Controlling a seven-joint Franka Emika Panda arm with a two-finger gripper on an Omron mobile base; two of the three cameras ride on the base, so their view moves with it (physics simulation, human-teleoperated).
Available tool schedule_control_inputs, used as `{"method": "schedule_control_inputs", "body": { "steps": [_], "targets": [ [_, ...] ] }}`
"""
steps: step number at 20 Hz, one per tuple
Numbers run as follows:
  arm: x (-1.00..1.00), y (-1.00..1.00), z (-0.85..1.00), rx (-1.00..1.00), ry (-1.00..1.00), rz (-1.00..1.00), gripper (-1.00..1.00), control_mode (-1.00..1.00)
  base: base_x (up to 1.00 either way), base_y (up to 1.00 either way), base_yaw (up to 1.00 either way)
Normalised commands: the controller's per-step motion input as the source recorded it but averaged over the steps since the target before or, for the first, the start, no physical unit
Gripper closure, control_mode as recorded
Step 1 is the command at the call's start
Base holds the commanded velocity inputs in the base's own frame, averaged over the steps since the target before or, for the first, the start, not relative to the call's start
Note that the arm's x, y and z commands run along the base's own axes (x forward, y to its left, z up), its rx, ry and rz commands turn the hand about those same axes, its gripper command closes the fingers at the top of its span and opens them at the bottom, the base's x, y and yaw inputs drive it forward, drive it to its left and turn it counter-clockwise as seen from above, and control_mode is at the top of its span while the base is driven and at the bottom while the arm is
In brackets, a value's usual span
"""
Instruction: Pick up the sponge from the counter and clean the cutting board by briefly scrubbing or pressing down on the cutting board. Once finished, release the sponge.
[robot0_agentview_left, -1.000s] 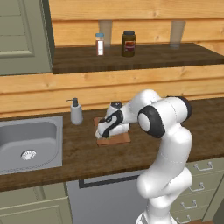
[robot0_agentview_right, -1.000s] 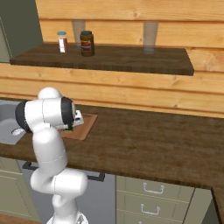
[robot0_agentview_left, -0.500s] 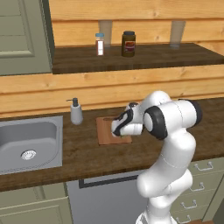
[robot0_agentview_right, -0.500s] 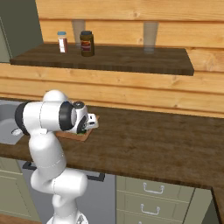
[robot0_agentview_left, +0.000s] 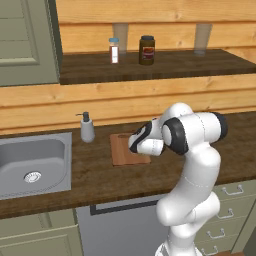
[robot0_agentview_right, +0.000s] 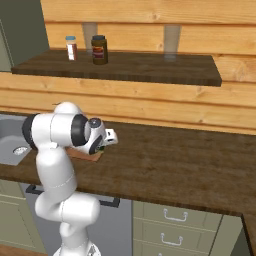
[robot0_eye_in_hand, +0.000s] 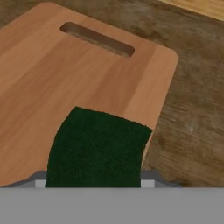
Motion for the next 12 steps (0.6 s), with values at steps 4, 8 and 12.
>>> {"method": "schedule_control_inputs", "body": {
  "steps": [4, 8, 12],
  "targets": [
    [0.74, 0.28, 0.06, 0.0, -0.06, -0.03, 1.0, -1.0, 0.0, 0.0, 0.0],
    [0.85, 0.03, 0.0, 0.0, 0.0, -0.07, 1.0, -1.0, 0.0, 0.0, 0.0],
    [0.42, 0.56, 0.0, 0.0, 0.0, -0.01, 1.0, -1.0, 0.0, 0.0, 0.0]
  ]
}}
